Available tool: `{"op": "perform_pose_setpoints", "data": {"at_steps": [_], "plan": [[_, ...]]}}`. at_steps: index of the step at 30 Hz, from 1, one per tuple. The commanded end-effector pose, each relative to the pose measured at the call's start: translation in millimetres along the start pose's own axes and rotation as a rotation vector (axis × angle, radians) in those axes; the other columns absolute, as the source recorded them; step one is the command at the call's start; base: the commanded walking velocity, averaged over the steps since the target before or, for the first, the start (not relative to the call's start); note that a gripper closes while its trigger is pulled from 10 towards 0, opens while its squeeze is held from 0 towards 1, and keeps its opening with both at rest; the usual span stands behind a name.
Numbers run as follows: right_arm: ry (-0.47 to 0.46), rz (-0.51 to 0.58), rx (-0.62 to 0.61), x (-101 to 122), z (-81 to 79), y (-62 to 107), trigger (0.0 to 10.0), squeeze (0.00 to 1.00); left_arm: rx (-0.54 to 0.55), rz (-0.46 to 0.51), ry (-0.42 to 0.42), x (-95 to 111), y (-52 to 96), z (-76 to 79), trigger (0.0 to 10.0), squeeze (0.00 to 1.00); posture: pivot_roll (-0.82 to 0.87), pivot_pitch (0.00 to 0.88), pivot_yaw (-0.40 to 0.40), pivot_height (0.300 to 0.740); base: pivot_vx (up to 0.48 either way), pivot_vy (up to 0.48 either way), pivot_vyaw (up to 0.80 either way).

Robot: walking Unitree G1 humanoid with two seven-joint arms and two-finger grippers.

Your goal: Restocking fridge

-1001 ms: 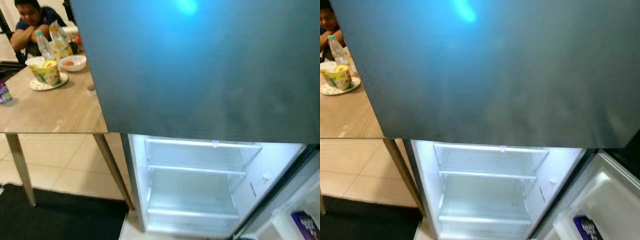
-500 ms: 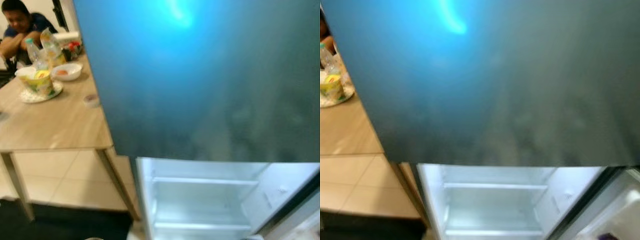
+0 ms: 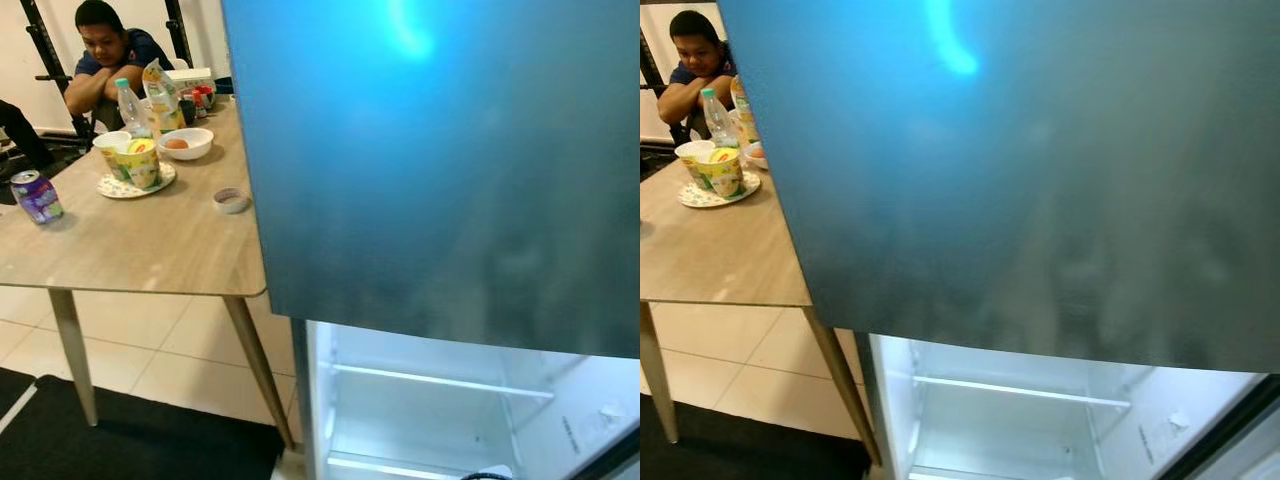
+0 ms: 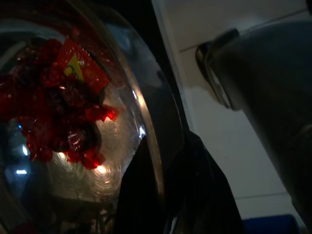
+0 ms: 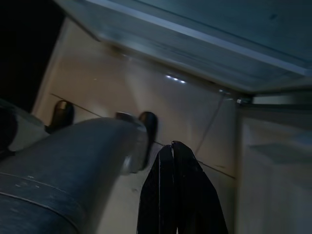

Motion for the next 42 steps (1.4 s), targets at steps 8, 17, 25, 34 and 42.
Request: {"op": "perform_pose_setpoints", "data": {"at_steps": [8, 17, 25, 34, 42], "plan": [[-0.002, 0.007, 0.037, 2.3, -7.2, -1.6, 10.0, 0.00, -0.002, 0.019, -0.021, 4.2, 0.0, -0.8, 10.0, 0.00, -0.08, 0.012, 0.010, 0.740, 0.000, 0.000, -0.37], [0.002, 0.017, 0.041, 4.9, -6.1, -1.7, 10.0, 0.00, 0.000, 0.030, -0.031, 8.3, -0.4, -0.6, 10.0, 0.00, -0.08, 0.010, 0.010, 0.740, 0.000, 0.000, -0.50], [0.003, 0.025, 0.054, 5.5, -7.5, -1.6, 10.0, 0.00, -0.003, 0.037, -0.039, 11.0, -0.7, 1.6, 10.0, 0.00, -0.08, 0.013, 0.011, 0.740, 0.000, 0.000, -0.69], [0.002, 0.044, 0.062, 9.1, -8.5, -2.0, 10.0, 0.00, -0.006, 0.037, -0.042, 10.8, -0.8, 2.9, 10.0, 0.00, -0.08, 0.014, 0.010, 0.740, 0.000, 0.000, 0.00], [0.004, 0.043, 0.069, 8.6, -10.0, -2.1, 10.0, 0.00, -0.012, 0.033, -0.039, 10.2, -0.9, 4.1, 10.0, 0.00, -0.08, 0.014, 0.010, 0.740, 0.000, 0.000, 0.00]]}}
Point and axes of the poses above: a point about 5 cm out from each wrist's last joint towards the gripper, its own y axis pointing back from the gripper into the wrist, its own x axis along the axis of the wrist's last joint, z = x × y, the point moved 4 cm from there along -y, pointing out of the wrist towards the gripper, and after that the axes turned 11 degrees about y, right-handed, at the moved point
